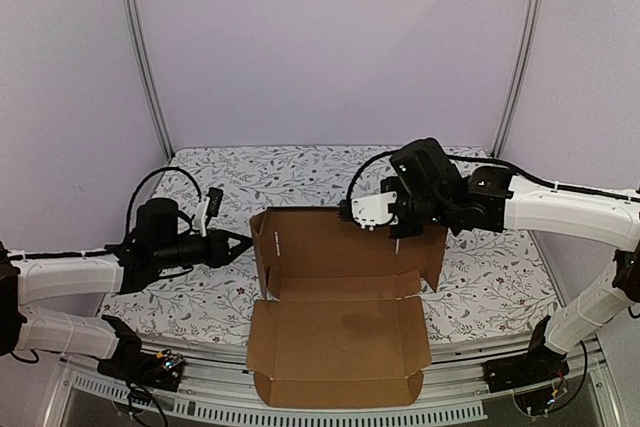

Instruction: Fold the paper box

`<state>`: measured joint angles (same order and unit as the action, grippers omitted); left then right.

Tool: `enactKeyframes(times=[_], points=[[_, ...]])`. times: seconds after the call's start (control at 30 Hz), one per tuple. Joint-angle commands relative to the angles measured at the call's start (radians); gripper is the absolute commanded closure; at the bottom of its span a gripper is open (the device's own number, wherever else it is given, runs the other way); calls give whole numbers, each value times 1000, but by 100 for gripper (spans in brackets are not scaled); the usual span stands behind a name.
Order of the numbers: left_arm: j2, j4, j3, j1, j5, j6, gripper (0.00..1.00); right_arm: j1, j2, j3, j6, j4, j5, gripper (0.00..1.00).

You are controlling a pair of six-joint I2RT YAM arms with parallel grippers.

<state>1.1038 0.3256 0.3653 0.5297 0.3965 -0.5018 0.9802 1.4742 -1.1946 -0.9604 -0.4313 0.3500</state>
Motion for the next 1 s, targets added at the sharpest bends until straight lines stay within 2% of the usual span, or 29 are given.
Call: enactKeyframes(times=[0.0, 0.27, 0.6, 0.73, 0.97], points=[[-1, 51, -29, 22, 39, 3, 77, 15, -33, 32, 24, 12, 3, 100], [-10, 70, -46, 54, 46, 24, 76, 92, -52, 114, -11, 98, 117, 100], [-68, 38, -65, 92, 25, 35, 66, 152, -14, 154, -45, 160, 286, 100], [-111, 7, -78, 114, -11, 44, 62, 168, -8, 159, -43, 160, 310, 100], [-129, -24, -73, 140, -82, 81, 61, 189, -8, 161, -25, 155, 313, 100]])
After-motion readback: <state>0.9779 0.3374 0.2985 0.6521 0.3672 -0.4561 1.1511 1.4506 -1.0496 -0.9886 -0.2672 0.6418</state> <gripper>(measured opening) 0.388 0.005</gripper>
